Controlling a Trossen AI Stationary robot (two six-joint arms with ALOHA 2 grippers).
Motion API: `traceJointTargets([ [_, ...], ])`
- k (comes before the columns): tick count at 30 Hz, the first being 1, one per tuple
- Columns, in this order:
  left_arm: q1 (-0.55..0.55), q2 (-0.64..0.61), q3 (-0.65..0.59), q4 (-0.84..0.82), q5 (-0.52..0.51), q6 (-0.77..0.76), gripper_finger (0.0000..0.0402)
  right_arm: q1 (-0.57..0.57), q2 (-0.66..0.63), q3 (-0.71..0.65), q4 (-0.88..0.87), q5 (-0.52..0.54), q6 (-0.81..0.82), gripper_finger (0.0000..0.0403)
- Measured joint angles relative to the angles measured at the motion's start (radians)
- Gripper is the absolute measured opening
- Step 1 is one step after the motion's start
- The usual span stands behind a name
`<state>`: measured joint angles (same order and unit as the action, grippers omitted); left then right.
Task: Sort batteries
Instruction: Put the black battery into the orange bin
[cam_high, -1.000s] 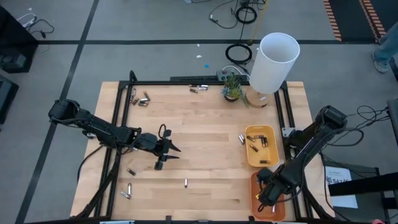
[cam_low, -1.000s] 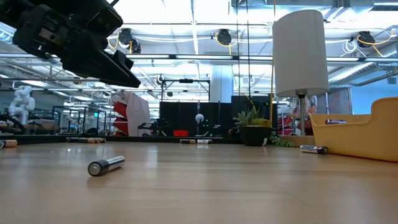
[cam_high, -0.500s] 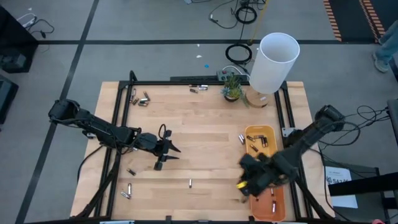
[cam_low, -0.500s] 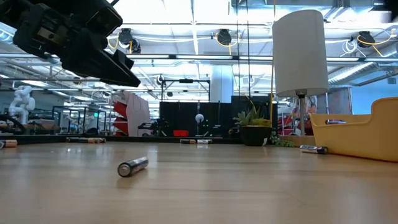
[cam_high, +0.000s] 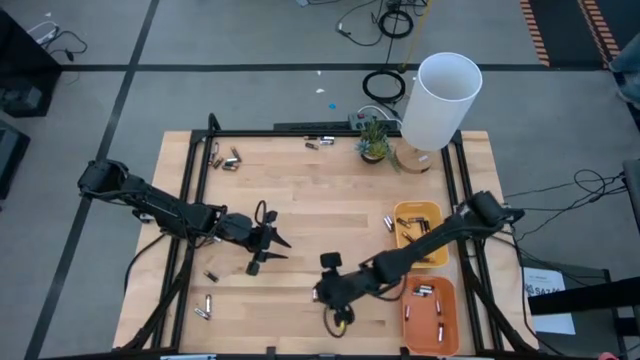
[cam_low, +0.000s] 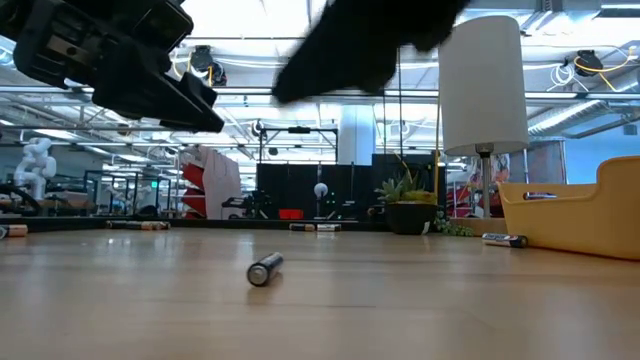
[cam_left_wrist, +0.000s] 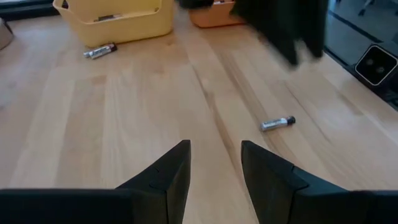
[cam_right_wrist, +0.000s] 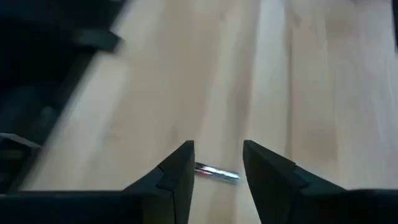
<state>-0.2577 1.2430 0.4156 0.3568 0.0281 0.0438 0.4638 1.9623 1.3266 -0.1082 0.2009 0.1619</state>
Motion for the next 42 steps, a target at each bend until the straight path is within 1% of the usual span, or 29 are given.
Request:
traceJointTargets([
  [2, 0.0, 0.0, 0.0, -0.005, 0.008, -0.011, 0.0153, -0.012, 0.029, 0.0, -0.016, -0.019, 0.029, 0.0142],
  [4, 0.0, 0.0, 0.0, -0.01, 0.02, -0.012, 0.0153, -0.02, 0.05, -0.001, -0.027, -0.04, 0.063, 0.0162],
  [12, -0.008, 0.0, 0.0, -0.037, 0.022, -0.037, 0.0153, -0.033, 0.065, -0.001, -0.03, -0.046, 0.174, 0.0281],
  [16, -0.008, 0.0, 0.0, -0.036, 0.022, -0.038, 0.0153, -0.025, 0.065, 0.0, -0.046, -0.047, 0.215, 0.0315],
  [21, -0.017, 0.0, 0.0, -0.035, 0.022, -0.039, 0.0153, -0.024, 0.065, 0.0, -0.123, -0.044, 0.306, 0.032],
  [27, -0.018, 0.0, 0.0, -0.034, 0.022, -0.039, 0.0153, -0.01, 0.069, 0.0, -0.18, -0.044, 0.323, 0.0319],
  [33, -0.018, 0.0, 0.0, -0.035, 0.022, -0.039, 0.0153, 0.034, 0.086, 0.0, -0.274, -0.049, 0.36, 0.0318],
  [40, -0.018, 0.0, 0.0, -0.039, 0.022, -0.038, 0.0153, 0.07, 0.128, 0.004, -0.292, 0.021, 0.4, 0.0318],
  [42, -0.018, 0.0, 0.0, -0.035, 0.022, -0.039, 0.0153, 0.071, 0.143, 0.003, -0.295, 0.016, 0.412, 0.0318],
])
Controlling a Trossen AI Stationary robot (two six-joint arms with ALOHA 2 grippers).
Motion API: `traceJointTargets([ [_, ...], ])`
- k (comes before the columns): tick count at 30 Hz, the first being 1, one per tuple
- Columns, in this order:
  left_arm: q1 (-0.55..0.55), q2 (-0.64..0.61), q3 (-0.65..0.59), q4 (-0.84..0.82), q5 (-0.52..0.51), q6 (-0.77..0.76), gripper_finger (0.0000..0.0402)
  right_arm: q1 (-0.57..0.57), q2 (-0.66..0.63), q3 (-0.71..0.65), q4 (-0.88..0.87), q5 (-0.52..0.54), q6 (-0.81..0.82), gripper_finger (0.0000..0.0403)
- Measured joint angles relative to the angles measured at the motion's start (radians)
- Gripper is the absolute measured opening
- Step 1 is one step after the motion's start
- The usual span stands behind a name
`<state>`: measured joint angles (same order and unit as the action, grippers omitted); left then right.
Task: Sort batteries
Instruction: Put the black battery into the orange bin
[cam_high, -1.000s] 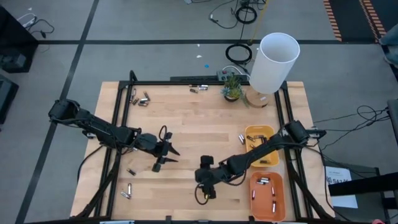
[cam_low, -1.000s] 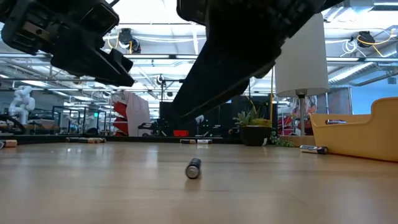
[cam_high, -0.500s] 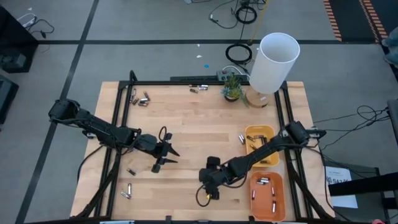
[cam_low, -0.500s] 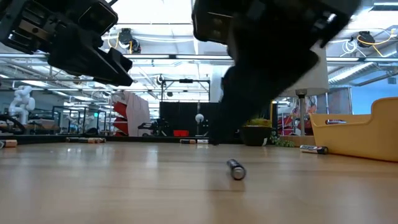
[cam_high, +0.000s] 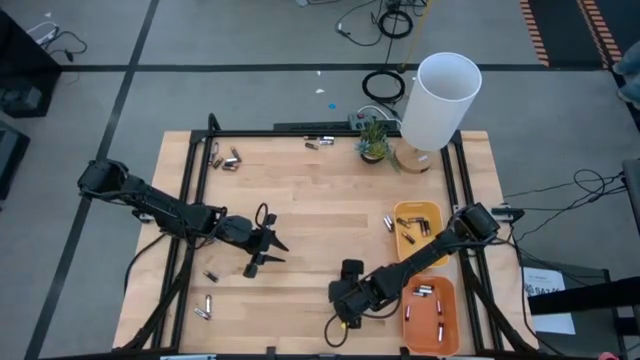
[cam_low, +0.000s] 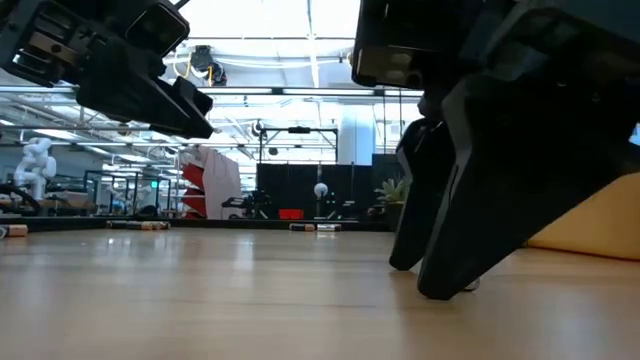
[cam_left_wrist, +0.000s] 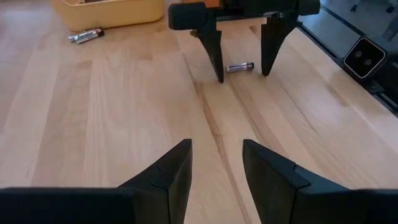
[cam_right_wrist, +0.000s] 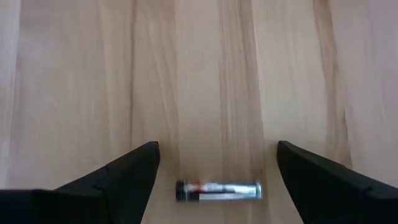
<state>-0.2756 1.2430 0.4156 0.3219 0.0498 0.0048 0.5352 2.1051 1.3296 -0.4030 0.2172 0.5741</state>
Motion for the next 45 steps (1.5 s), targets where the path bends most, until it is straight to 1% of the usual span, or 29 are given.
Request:
traceJointTargets([
  [5, 0.0, 0.0, 0.0, 0.0, 0.0, 0.0, 0.0153, 0.013, 0.012, 0.002, -0.022, -0.015, 0.031, 0.0318],
  [8, 0.0, 0.0, 0.0, 0.001, 0.0, 0.0, 0.0153, 0.018, 0.011, -0.002, -0.005, 0.017, 0.034, 0.0318],
  [13, 0.0, 0.0, 0.0, 0.002, 0.0, 0.0, 0.0153, 0.016, 0.009, 0.005, 0.056, 0.069, -0.004, 0.0318],
  [15, 0.0, 0.0, 0.0, 0.001, 0.0, 0.0, 0.0153, 0.002, 0.001, 0.03, 0.019, 0.032, -0.01, 0.0318],
  [17, 0.0, 0.0, 0.0, 0.001, 0.0, 0.0, 0.0153, -0.014, -0.004, 0.076, -0.067, -0.008, -0.015, 0.0316],
  [24, 0.0, 0.0, 0.0, 0.002, 0.0, 0.0, 0.0153, -0.025, -0.039, 0.303, -0.545, 0.001, -0.013, 0.0303],
  [26, 0.0, 0.0, 0.0, 0.001, 0.0, 0.0, 0.0153, -0.02, -0.036, 0.33, -0.641, -0.04, 0.004, 0.0302],
  [28, 0.0, 0.0, 0.0, 0.001, 0.0, 0.0, 0.0153, -0.012, -0.032, 0.341, -0.677, -0.097, 0.029, 0.0302],
  [31, 0.0, 0.0, 0.0, -0.002, 0.0, 0.0, 0.0153, 0.009, -0.036, 0.334, -0.725, -0.203, 0.068, 0.0302],
  [33, -0.002, 0.0, 0.0, -0.002, 0.0, 0.0, 0.0153, 0.026, -0.036, 0.312, -0.728, -0.241, 0.092, 0.0302],
  [39, -0.009, 0.0, 0.0, 0.001, 0.0, 0.0, 0.0153, 0.063, -0.036, 0.222, -0.73, -0.28, 0.132, 0.0302],
  [42, -0.008, 0.0, 0.0, 0.001, 0.0, 0.0, 0.0153, 0.065, -0.036, 0.17, -0.733, -0.315, 0.164, 0.0302],
  [45, -0.008, 0.0, 0.0, 0.002, 0.0, 0.0, 0.0153, 0.064, -0.036, 0.119, -0.724, -0.326, 0.174, 0.0302],
])
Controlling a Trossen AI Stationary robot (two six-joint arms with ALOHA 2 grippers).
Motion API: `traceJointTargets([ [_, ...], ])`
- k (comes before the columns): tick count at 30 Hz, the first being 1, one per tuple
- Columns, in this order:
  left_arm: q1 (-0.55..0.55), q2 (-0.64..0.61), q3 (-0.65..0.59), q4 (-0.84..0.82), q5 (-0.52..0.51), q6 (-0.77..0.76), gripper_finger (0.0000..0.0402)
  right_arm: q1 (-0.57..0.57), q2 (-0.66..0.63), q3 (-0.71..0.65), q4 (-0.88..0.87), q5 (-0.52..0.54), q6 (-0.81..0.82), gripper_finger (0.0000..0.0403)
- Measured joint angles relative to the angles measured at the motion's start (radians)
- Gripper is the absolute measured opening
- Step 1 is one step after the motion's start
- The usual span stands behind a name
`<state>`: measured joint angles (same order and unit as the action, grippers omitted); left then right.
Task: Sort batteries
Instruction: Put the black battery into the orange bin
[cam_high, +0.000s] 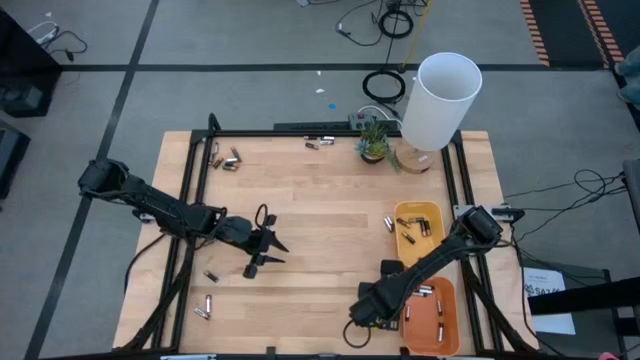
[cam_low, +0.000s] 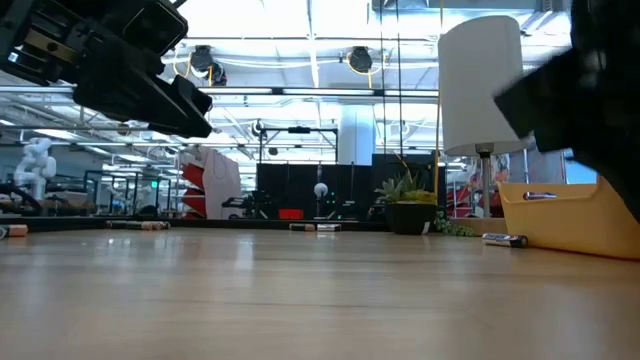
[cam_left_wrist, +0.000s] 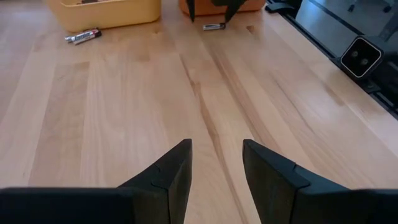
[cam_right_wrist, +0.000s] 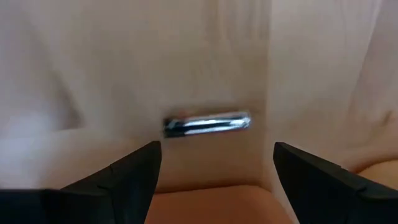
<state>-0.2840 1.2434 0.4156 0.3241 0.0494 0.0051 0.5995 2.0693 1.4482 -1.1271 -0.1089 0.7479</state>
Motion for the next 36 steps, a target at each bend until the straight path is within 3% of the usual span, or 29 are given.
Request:
traceJointTargets([
  [36, 0.0, 0.0, 0.0, 0.0, 0.0, -0.001, 0.0153, -0.034, -0.003, -0.04, 0.103, -0.083, -0.027, 0.0301],
])
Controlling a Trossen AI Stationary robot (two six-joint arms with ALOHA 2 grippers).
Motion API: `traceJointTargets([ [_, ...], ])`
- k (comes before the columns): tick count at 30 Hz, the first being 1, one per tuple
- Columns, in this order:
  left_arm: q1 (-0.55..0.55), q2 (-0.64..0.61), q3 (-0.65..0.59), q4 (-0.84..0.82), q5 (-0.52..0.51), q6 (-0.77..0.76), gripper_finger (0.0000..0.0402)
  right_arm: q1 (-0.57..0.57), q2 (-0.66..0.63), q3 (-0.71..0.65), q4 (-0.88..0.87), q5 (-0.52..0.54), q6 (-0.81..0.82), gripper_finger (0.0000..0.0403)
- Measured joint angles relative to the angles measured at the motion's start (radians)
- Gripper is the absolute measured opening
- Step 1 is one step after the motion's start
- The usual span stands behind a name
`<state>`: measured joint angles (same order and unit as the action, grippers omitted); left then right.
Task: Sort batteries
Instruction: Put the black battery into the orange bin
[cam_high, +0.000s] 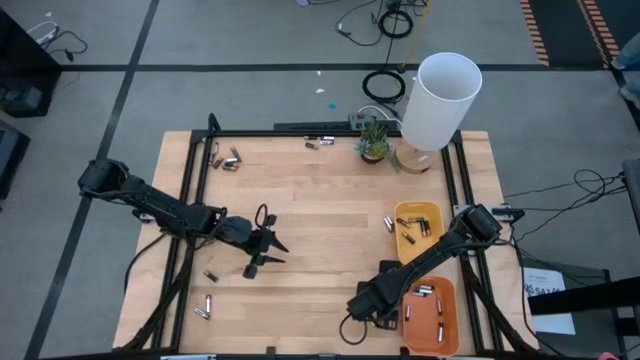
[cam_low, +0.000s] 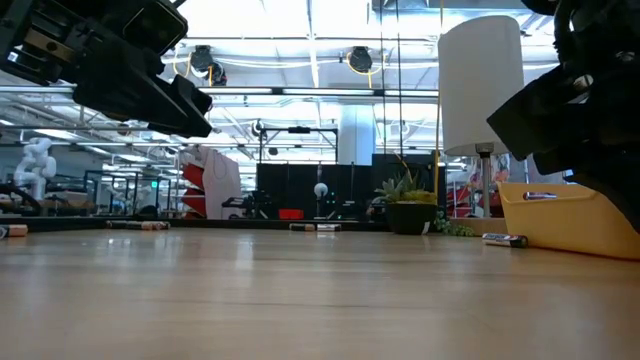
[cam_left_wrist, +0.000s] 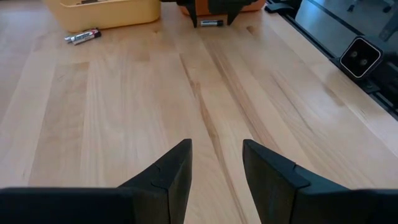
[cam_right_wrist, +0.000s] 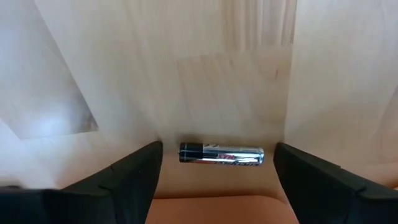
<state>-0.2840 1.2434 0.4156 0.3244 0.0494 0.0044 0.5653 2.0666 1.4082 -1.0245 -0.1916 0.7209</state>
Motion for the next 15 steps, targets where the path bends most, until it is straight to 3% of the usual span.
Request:
traceJointTargets([
  [6, 0.0, 0.0, 0.0, -0.001, 0.0, 0.0, 0.0153, -0.004, 0.0, 0.0, -0.007, -0.011, -0.005, 0.0275],
  [15, 0.0, 0.0, 0.0, -0.001, 0.0, 0.0, 0.0153, -0.006, 0.001, 0.001, -0.011, -0.022, -0.008, 0.0181],
])
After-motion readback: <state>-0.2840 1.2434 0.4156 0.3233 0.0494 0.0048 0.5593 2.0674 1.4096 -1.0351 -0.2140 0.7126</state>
